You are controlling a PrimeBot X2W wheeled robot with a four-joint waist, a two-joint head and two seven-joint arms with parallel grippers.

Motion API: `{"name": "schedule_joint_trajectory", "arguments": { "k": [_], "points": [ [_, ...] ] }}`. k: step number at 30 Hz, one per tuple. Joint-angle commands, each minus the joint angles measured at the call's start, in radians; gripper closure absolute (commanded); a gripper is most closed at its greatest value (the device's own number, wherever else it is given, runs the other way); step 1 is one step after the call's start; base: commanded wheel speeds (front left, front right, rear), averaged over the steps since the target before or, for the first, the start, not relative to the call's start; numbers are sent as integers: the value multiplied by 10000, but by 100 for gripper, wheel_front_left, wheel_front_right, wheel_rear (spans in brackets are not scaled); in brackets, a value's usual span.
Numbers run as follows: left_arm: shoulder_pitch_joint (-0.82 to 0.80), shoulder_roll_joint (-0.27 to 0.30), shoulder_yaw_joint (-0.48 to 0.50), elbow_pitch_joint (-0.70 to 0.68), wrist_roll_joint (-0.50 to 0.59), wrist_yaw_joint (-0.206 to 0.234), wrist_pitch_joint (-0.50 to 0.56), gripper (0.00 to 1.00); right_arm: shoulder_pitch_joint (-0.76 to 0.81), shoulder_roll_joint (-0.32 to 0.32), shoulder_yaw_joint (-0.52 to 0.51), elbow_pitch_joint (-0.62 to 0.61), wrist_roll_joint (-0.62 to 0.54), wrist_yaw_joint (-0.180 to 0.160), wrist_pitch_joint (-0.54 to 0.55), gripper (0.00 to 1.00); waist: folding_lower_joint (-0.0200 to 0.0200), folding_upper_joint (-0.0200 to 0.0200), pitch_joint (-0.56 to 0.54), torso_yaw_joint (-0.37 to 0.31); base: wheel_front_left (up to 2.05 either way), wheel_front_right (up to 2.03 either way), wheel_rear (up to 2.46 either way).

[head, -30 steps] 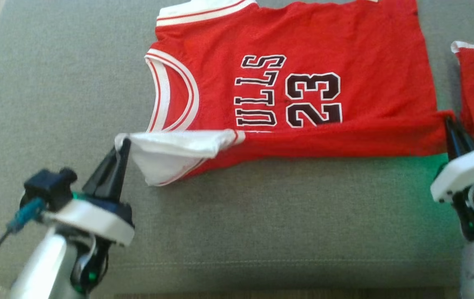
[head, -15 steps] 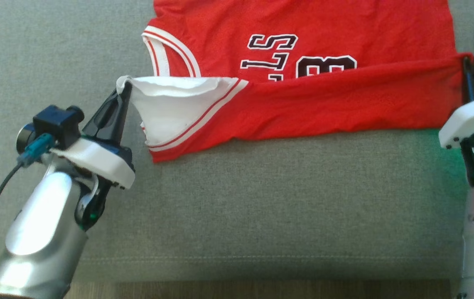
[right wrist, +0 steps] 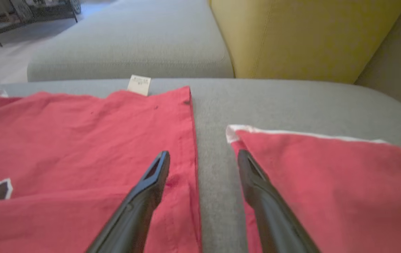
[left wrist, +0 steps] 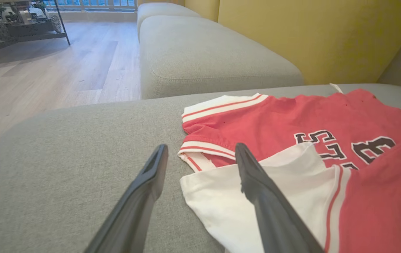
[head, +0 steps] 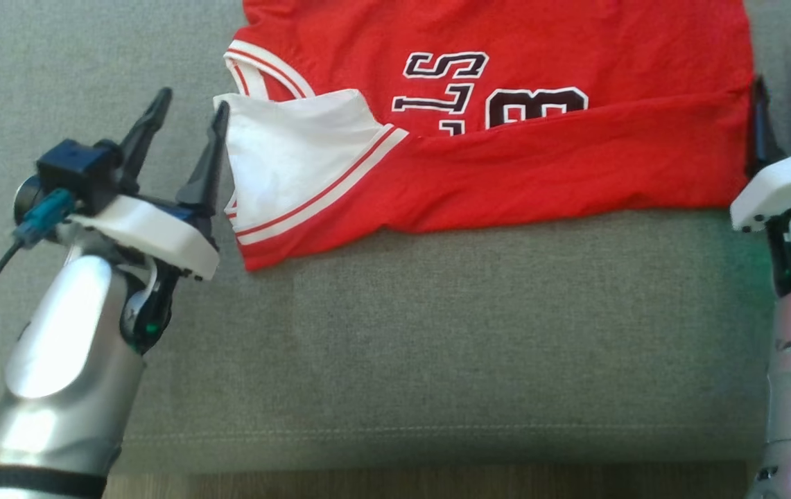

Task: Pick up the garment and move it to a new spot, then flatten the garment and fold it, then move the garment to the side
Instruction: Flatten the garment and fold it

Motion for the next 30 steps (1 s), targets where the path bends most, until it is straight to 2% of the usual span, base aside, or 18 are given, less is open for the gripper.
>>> {"name": "schedule_joint_trajectory", "arguments": {
  "k": [1,9,12,21,26,30],
  "points": [
    [312,169,740,-438,60,137,-120,0,133,108,137,-580,233,-4,-312,0,0,0,-118,-81,0,0,0],
    [2096,-476,1162,-718,-219,640,-78,0,1380,153,577,-1455,1406,-4,-321,0,0,0,-246,-233,0,0,0],
    [2595,-749,1075,-638,-645,571,299,0,1735,155,790,-1748,1796,-4,-238,0,0,0,-313,-303,0,0,0],
    [2726,-958,806,-440,-962,591,1118,0,2236,157,1428,-2302,2359,-4,156,0,0,0,-362,-446,0,0,0],
    [3054,-1051,773,-971,-1198,666,1390,0,2410,157,1676,-2519,2611,-4,256,0,0,0,-395,-510,0,0,0],
    [3459,-1092,677,-1331,-1431,821,2042,0,2521,157,1746,-2545,2729,-4,274,0,0,0,-489,-503,0,0,0]
  ]
}}
